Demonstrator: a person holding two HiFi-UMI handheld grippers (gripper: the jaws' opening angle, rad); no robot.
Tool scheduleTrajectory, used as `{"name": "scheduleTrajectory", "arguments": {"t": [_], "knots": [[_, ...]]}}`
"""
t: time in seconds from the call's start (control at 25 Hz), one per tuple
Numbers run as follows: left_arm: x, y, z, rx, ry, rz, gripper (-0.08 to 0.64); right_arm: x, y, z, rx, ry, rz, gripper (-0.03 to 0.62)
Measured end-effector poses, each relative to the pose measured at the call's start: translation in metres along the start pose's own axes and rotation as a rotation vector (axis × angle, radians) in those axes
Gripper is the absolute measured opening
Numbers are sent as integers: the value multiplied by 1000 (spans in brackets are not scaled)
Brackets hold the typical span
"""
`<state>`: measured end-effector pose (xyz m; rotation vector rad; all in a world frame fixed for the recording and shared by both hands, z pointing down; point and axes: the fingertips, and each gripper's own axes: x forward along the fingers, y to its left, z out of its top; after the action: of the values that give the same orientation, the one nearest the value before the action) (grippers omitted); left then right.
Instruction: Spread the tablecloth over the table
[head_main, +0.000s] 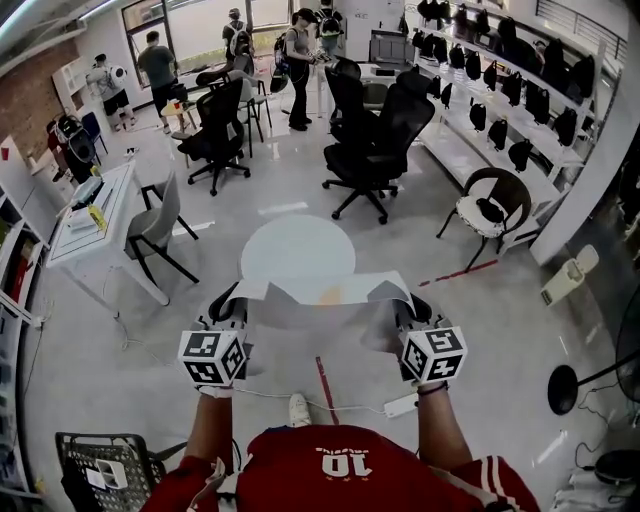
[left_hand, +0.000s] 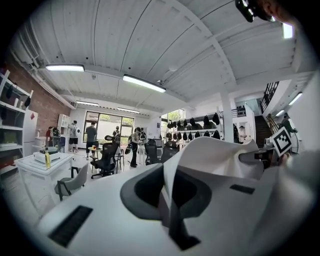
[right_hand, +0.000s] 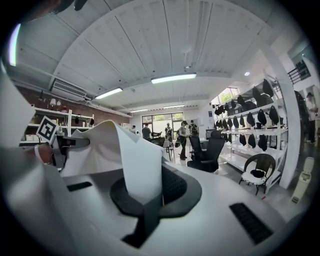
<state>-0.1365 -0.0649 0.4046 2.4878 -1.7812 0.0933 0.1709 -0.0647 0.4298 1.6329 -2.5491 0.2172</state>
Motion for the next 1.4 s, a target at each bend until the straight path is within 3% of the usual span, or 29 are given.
{"name": "scheduleTrajectory", "arguments": {"t": [0.76,1.04,1.4], "knots": [[114,121,41,0,-50,-79,9,138,20,44,-45,-19,-76,15],[139,139,45,-2,-53,-107,9,161,16,51,-55,-18,-137,15],[156,153,49,-10,-69,-110,9,180,12,54,-65,-23,-156,15]]}}
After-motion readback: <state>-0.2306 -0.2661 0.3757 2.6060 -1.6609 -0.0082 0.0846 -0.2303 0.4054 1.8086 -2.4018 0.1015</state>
